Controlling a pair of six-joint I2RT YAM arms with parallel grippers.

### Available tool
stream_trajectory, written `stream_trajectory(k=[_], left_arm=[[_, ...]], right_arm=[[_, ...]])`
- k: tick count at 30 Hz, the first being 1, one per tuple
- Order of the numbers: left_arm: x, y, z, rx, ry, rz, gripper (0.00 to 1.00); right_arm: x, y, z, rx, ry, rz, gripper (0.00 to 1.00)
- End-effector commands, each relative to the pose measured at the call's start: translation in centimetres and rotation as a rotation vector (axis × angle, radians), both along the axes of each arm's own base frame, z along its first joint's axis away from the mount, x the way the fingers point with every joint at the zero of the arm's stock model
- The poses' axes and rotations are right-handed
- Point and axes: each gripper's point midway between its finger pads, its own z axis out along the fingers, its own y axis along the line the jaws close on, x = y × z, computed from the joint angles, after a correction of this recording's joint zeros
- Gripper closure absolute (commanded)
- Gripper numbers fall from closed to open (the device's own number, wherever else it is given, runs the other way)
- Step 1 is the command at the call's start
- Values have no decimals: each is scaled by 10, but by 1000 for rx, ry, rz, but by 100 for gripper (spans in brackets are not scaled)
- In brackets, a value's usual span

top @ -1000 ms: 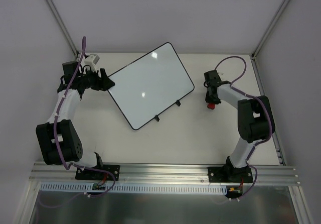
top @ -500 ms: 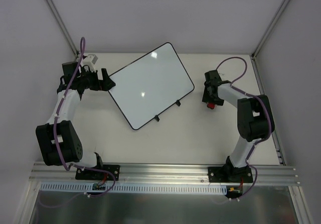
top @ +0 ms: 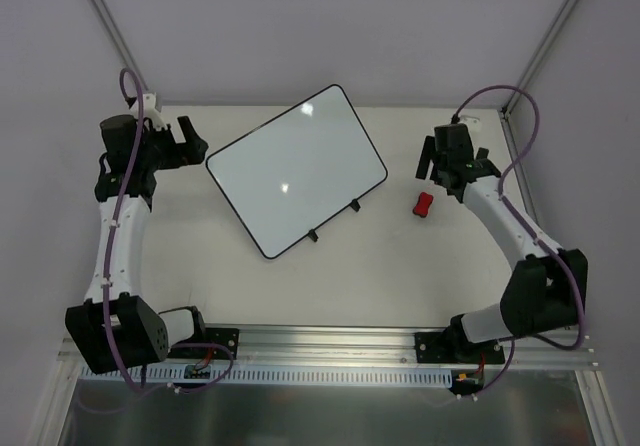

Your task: Erase the whiteboard

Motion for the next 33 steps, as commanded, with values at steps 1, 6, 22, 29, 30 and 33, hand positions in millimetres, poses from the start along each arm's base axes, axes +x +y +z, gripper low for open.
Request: stream_trajectory(k=[1, 6, 22, 29, 30, 33], left_arm=[[-14, 17, 40, 10, -40, 152, 1], [-44, 26, 79, 61, -51, 220, 1], [-168, 13, 253, 181, -352, 273, 1], [-196, 10, 276, 195, -423, 280, 1], [-196, 11, 275, 202, -419, 282, 1], [-197, 10, 272, 202, -415, 280, 1]], right_arm=[[-5, -30, 89, -112, -200, -44, 3], [-40, -57, 191, -215, -424, -65, 1], [-155, -82, 355, -286, -849, 9, 1], [-163, -79, 359, -267, -880, 33, 1], [-161, -78, 359, -259, -880, 35, 1], [-160, -75, 361, -241, -890, 42, 1]])
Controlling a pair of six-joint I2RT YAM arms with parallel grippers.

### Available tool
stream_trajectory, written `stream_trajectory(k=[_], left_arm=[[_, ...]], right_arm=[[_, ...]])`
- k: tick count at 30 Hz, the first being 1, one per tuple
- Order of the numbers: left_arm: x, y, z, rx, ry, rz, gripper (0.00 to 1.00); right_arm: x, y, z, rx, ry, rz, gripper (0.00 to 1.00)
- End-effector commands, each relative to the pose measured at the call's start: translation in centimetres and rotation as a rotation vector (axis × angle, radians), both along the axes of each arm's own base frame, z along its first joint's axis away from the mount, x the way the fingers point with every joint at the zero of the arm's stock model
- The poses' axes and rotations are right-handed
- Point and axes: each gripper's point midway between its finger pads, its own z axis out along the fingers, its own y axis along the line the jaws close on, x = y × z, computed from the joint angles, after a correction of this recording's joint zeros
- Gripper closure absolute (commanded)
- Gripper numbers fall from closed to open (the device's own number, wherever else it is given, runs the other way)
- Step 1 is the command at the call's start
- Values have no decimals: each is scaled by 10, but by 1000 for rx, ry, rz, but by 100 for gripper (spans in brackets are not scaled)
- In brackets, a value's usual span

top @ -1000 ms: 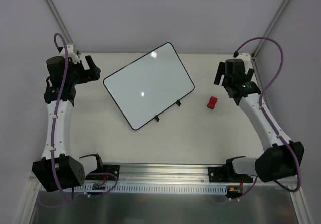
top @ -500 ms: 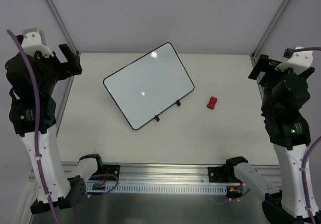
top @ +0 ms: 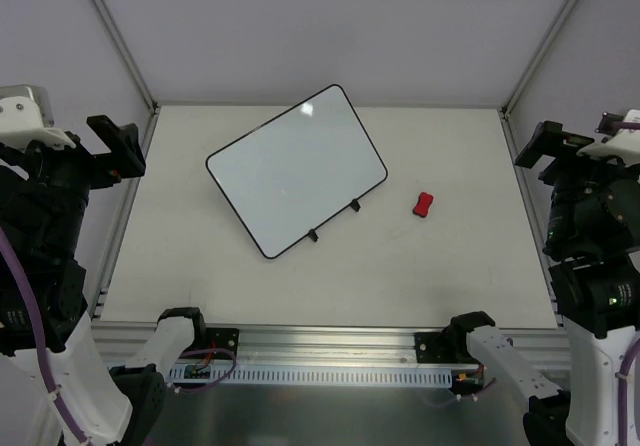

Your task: Erase the whiteboard

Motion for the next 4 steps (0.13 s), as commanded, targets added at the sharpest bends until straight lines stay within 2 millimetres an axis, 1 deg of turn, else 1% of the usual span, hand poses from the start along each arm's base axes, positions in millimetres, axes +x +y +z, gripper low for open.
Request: stream_trajectory(k=[1, 4], left_arm=[[1, 6, -8, 17, 35, 28, 1], [1, 3, -8, 19, 35, 14, 1]], right_arm=[[0, 3, 8, 3, -24, 22, 1], [2, 6, 10, 7, -28, 38, 1]])
